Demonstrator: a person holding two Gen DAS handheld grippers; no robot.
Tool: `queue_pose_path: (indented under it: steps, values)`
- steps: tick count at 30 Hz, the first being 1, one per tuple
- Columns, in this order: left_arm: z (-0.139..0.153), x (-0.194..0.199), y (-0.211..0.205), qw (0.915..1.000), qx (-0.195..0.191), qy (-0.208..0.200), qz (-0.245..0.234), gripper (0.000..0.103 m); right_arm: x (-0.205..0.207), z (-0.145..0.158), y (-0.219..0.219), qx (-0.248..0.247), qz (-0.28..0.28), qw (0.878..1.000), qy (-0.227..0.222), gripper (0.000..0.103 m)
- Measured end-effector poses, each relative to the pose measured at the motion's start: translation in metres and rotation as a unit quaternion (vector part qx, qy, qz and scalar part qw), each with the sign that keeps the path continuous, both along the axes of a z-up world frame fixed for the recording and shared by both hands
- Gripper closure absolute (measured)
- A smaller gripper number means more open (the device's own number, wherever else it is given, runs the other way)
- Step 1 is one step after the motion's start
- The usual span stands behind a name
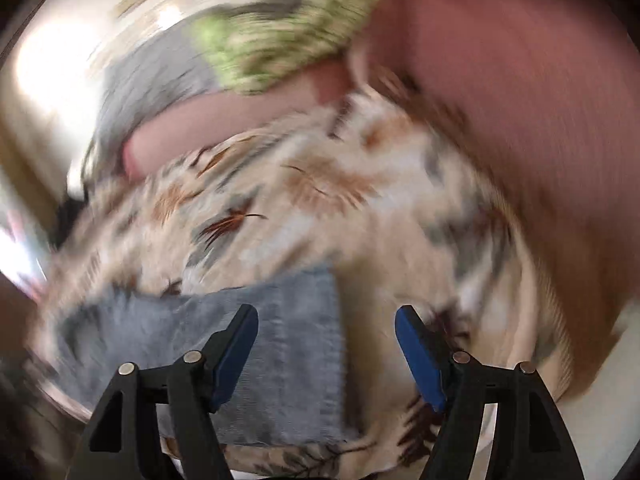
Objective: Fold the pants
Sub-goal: 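Grasp the jeans leg hem with the right gripper and lift it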
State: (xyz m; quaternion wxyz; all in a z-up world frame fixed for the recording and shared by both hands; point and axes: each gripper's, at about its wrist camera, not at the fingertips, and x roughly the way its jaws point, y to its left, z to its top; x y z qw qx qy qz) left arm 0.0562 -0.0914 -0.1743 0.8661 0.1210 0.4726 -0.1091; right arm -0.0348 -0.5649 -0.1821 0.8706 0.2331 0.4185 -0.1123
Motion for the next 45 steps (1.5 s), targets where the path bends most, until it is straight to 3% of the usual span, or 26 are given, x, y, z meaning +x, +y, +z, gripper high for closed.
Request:
queue_pose_path:
  steps: [4,8,14,20,24,26,27,28,29,33,37,41,45]
  values:
    - [0.001,0.0,-0.023,0.9995,0.026,0.003,-0.015,0.012,-0.02,-0.05,-0.052,0.131,-0.053,0.99,-0.01,0.029]
    - [0.001,0.005,-0.035,0.9986,0.045,0.004,-0.027,0.012,-0.018,-0.085,-0.061,0.232,-0.045,0.971,-0.029,0.029]
    - [-0.003,0.015,-0.04,0.9983,0.048,0.013,-0.029,0.012,0.007,-0.097,-0.043,0.257,0.003,0.966,-0.027,0.027]
    - [-0.007,0.016,-0.028,0.9989,0.04,0.019,-0.013,0.012,0.027,-0.093,-0.009,0.212,0.058,0.975,0.022,0.027]
    - [-0.012,0.019,-0.017,0.9991,0.028,0.032,0.003,0.012,0.044,-0.095,0.015,0.162,0.065,0.984,0.042,0.03]
    - [-0.011,0.018,-0.012,0.9992,0.021,0.034,0.008,0.012,0.053,-0.091,0.029,0.113,0.076,0.989,0.064,0.048]
    - [-0.01,0.018,-0.008,0.9992,0.018,0.033,0.012,0.012,0.056,-0.09,0.034,0.107,0.083,0.988,0.072,0.08]
    - [-0.009,0.017,-0.005,0.9992,0.016,0.032,0.015,0.012,0.058,-0.091,0.034,0.121,0.088,0.986,0.076,0.086]
    - [-0.009,0.017,0.0,0.9992,0.013,0.032,0.02,0.012,0.059,-0.091,0.035,0.136,0.09,0.984,0.075,0.087]
    - [-0.006,0.016,0.023,0.9986,-0.005,0.032,0.041,0.012,0.062,-0.074,0.051,0.117,0.087,0.987,0.072,0.087]
    - [-0.005,0.018,0.047,0.9974,-0.023,0.032,0.061,0.012,0.07,-0.038,0.085,0.084,0.099,0.99,0.05,0.087]
    - [-0.004,0.019,0.075,0.9947,-0.042,0.029,0.09,0.012,0.081,-0.002,0.138,0.07,0.131,0.988,0.031,0.087]
    - [-0.007,0.021,0.101,0.9912,-0.057,0.032,0.115,0.012,0.101,0.005,0.199,0.079,0.17,0.982,0.035,0.083]
